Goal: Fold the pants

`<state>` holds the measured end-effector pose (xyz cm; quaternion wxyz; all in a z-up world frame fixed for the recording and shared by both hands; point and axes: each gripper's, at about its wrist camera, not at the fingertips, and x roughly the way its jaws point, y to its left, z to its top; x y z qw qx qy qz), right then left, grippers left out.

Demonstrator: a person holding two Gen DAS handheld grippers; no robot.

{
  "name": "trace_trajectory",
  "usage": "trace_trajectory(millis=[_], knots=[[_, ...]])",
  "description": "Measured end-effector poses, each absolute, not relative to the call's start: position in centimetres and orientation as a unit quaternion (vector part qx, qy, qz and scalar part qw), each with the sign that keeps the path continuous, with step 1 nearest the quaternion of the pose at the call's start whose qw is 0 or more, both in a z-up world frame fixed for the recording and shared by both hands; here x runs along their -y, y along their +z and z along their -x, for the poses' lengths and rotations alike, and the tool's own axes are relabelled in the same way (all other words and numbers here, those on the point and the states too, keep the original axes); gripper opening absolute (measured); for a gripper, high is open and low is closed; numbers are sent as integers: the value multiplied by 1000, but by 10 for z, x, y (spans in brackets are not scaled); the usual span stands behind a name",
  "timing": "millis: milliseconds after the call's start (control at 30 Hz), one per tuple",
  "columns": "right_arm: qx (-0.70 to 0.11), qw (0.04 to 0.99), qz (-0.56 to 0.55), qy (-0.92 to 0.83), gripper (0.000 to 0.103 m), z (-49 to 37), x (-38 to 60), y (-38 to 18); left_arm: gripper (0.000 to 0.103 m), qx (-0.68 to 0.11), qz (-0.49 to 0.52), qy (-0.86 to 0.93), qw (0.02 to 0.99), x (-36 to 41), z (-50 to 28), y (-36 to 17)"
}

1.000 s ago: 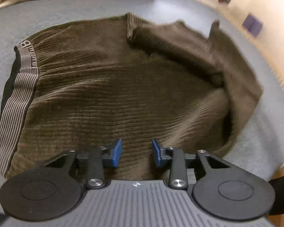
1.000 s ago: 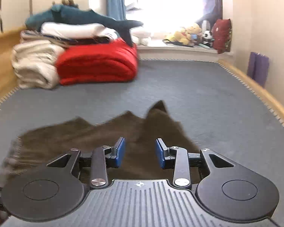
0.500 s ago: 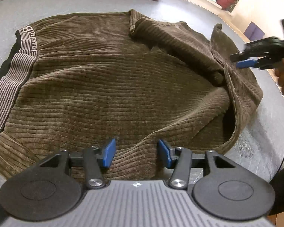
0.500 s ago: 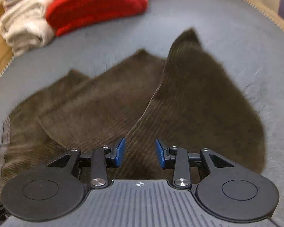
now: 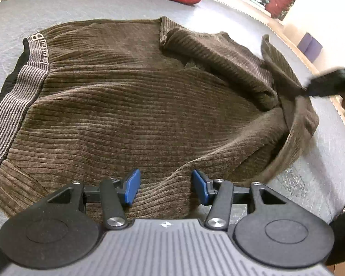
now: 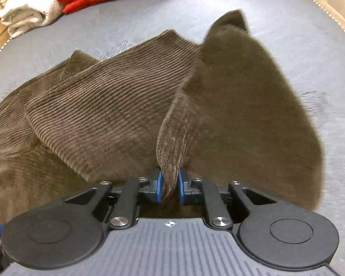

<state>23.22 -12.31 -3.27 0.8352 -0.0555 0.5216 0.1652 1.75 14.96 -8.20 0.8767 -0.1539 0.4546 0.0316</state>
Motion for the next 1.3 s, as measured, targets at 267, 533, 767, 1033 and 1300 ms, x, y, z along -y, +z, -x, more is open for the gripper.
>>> trace_trajectory(millis=[267,533,767,1033,1300], knots=[[-540,824,7,172,11,-170,265,-8,57,-405,156,4,901,-144,-12,-65],[-595,776,60,200,5,-88,327,-27,59,-470,91,-23,878,-117,-27,-88],[-457,878,-33,138,14,-119,331,22,71,-466,12,-36,884,-90,-22,-89],[-425,881,71,196,37,-163,205,6,74,-458,4,-39,888,-89,-18,-93],[-433,839,223,241,47,-189,94,-33,75,-461,4,-47,886,-88,-17,-92]])
